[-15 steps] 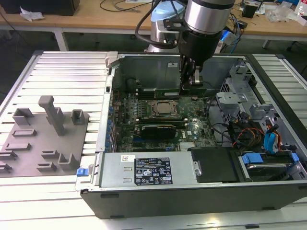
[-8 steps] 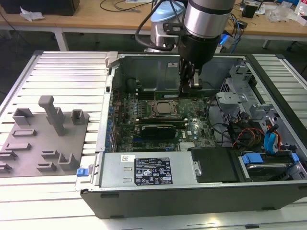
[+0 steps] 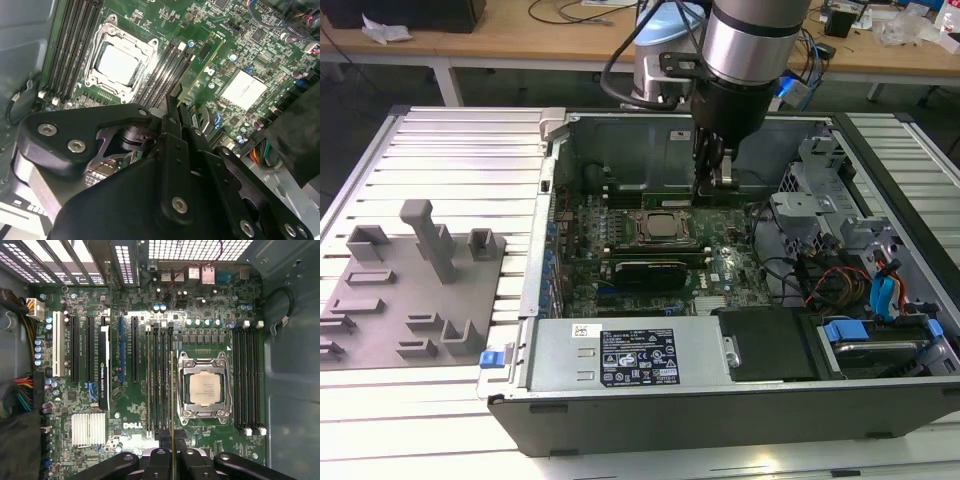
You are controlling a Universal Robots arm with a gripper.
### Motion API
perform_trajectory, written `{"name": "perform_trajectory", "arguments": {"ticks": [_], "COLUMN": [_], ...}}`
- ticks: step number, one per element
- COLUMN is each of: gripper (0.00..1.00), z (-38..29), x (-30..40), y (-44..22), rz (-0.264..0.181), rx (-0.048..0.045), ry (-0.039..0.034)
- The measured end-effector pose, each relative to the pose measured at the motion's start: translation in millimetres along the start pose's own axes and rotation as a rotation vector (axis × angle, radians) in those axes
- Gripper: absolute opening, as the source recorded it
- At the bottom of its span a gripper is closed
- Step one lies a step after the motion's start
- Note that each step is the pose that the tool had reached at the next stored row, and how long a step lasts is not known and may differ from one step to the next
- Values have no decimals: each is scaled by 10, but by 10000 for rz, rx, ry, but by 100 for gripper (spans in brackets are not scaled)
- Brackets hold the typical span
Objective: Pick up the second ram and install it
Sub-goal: 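Insert the second ram into the second slot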
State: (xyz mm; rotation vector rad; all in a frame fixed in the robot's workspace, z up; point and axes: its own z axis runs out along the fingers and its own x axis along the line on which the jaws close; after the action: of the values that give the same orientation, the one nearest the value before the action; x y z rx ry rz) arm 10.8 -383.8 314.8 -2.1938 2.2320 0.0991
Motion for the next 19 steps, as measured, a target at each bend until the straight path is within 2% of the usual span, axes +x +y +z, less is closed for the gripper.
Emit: {"name": "perform_trajectory", "arguments": {"ticks": [6,19], "gripper": [14,14], "z": [93,231], "x": [3,9], "y": [-3,-9], "rz": [0,0], "rx": [0,-1], "ry": [2,2]}}
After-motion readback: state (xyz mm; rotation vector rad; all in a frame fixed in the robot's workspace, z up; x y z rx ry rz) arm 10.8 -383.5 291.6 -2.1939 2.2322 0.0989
